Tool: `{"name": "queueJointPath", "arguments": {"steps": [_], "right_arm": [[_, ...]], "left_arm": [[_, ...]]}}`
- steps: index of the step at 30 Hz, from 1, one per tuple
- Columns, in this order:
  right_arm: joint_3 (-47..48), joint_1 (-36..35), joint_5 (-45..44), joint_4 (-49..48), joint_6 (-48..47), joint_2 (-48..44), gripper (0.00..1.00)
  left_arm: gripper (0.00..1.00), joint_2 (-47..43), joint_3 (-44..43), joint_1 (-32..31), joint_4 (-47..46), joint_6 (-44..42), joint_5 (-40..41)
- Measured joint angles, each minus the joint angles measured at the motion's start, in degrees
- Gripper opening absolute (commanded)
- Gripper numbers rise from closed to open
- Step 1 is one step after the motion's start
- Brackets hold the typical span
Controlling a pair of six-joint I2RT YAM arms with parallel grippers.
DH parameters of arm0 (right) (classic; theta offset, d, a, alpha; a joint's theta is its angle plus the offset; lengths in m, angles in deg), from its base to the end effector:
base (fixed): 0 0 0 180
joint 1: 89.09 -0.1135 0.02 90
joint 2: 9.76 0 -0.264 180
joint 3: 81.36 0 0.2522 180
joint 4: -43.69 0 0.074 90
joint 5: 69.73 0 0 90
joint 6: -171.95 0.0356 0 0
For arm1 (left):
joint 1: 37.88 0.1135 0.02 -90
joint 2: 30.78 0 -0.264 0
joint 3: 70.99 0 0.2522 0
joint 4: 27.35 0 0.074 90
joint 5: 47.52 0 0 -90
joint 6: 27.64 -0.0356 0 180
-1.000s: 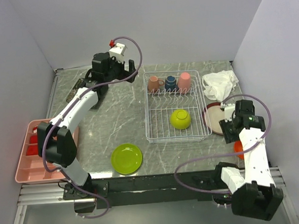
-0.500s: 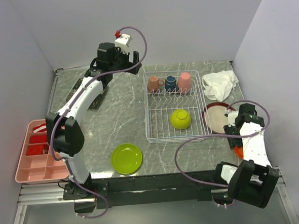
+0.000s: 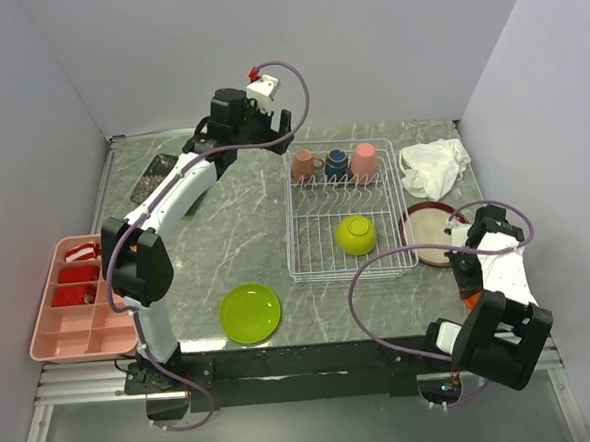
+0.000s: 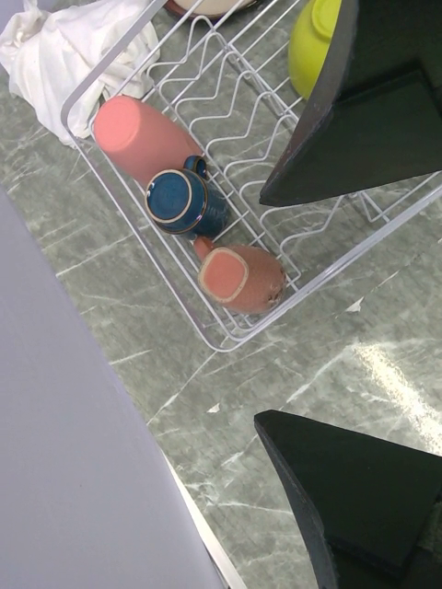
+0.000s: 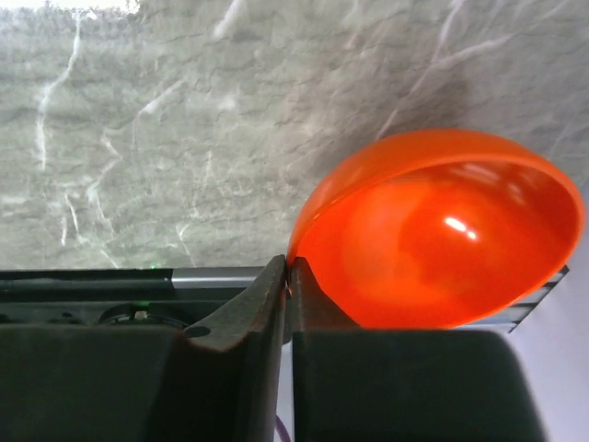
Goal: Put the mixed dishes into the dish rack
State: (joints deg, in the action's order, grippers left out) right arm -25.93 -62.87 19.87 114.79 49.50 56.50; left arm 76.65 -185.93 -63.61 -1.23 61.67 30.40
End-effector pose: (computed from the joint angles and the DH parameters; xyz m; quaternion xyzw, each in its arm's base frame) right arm 0.1585 -0.0783 0.1993 -0.0540 0.9961 -0.0375 0.0596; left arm 0.4042 -0.2030 0.3636 0.2443 0.7722 -0.2092 0.5479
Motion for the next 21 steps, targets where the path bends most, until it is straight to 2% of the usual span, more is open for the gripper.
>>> {"name": "queueJointPath", "arguments": {"steps": [2, 8, 15, 19, 21], "right_arm": [[0.55, 0.07, 0.42, 0.83, 0.02, 0.66, 0.00], [9.40, -0.57, 2.60, 8.09, 0.20, -0.09, 0.00], [32.65, -11.63, 4.00, 14.40, 2.51, 1.46, 0.00], [45.94, -17.05, 10.27, 15.80, 5.75, 6.91, 0.00], [51.63, -18.99, 16.15, 15.56, 7.65, 10.58, 0.00]], "left_arm": [[1.00, 0.00, 0.00, 0.04, -0.02, -0.17, 0.02], [1.00, -0.02, 0.37, 0.76, -0.22, -0.39, 0.48], [1.00, -0.15, 0.70, 1.62, -0.72, -0.15, 2.64], [0.99, -1.95, 2.40, 2.05, -0.74, -0.22, 3.52], [0.99, -3.67, 3.63, 2.58, -0.66, -0.22, 3.98]]}}
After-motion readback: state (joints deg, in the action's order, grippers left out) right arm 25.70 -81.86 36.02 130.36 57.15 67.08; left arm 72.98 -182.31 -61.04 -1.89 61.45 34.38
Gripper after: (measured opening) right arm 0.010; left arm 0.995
